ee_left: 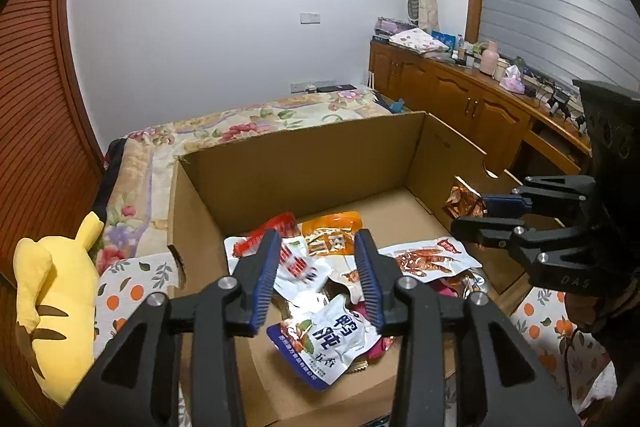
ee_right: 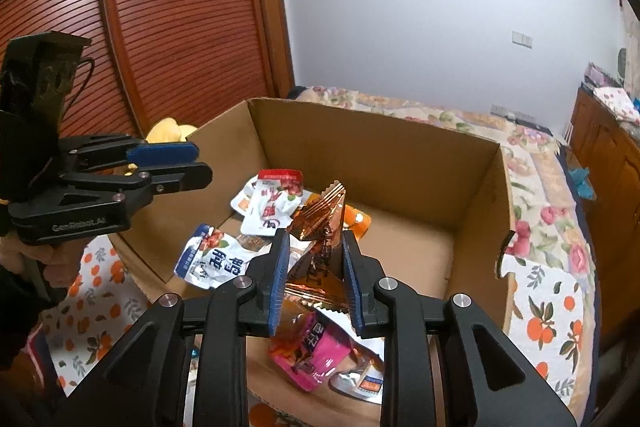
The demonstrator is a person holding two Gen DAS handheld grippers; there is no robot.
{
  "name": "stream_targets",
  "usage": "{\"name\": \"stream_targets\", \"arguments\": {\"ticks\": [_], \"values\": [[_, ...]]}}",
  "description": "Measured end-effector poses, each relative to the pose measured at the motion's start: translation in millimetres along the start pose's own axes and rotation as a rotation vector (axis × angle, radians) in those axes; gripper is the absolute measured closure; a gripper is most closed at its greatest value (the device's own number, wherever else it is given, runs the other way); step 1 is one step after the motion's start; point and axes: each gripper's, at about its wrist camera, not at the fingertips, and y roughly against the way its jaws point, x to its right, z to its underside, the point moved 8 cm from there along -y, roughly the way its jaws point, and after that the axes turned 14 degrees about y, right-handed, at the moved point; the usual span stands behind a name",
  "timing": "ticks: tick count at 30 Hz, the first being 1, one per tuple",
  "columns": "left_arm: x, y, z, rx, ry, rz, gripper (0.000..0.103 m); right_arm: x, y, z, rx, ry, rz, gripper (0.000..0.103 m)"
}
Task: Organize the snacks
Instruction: 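Open both tools to drop the two packets into the box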
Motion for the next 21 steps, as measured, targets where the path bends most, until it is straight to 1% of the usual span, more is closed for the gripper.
{"name": "stream_targets", "arguments": {"ticks": [1, 2, 4, 6, 9, 12, 14, 15, 16, 20, 21], "values": [[-1, 1, -1, 0.004, 0.003, -0.003, 0.058, 0, 0, 0, -0.001, -0.003, 0.002, 0.075], [-1, 2, -1, 0.006, 0.006, -0.004, 0.056, 1, -1, 0, -0.003, -0.005, 0.003, 0.073], [-2, 4, -1, 0.010, 0.015, 0.006, 0.055, 2, -1, 1, -0.008, -0.006, 0.009, 0.066], [-3, 6, 0, 0.007, 0.020, 0.008, 0.055, 2, 0, 2, -0.006, -0.010, 0.013, 0.065], [-4, 9, 3, 0.012, 0.018, -0.001, 0.054, 1, 3, 2, -0.009, -0.007, 0.022, 0.060], [-3, 14, 6, 0.007, 0.016, 0.000, 0.053, 0, 8, 3, -0.009, -0.002, 0.034, 0.058], [-2, 18, 9, 0.007, 0.014, 0.003, 0.042, -1, 13, 2, -0.004, -0.005, 0.039, 0.057], [-1, 22, 10, 0.013, 0.013, 0.005, 0.039, -3, 15, 2, -0.001, -0.006, 0.040, 0.057], [-1, 24, 10, 0.020, 0.013, 0.004, 0.031, -5, 18, 1, 0.002, -0.005, 0.040, 0.056], [3, 38, 16, 0.038, 0.011, 0.005, 0.031, -15, 32, 1, 0.014, 0.001, 0.050, 0.054], [4, 41, 18, 0.038, 0.012, 0.006, 0.031, -17, 35, 2, 0.018, 0.000, 0.052, 0.053]]}}
